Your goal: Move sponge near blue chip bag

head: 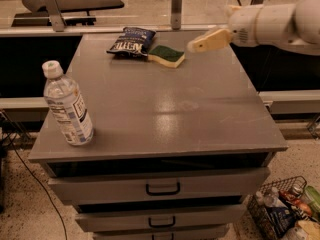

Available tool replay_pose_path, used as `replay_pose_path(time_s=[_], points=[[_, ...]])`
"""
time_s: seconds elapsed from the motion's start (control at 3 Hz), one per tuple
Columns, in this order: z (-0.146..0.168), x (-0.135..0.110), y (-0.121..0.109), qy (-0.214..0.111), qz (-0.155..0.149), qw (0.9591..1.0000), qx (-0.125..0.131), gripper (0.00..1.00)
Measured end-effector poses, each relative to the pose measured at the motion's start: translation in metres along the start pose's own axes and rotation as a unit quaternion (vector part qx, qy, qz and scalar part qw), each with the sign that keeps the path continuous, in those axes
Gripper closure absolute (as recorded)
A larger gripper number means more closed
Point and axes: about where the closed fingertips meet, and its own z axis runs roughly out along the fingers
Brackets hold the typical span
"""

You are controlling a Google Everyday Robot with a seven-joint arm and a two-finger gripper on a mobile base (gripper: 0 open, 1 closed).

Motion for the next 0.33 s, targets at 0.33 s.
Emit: replay_pose_path(time_s=[0.33], points=[[-0.0552, 0.0168, -0.024, -0.002, 0.018, 0.9992, 0.036, 0.0]])
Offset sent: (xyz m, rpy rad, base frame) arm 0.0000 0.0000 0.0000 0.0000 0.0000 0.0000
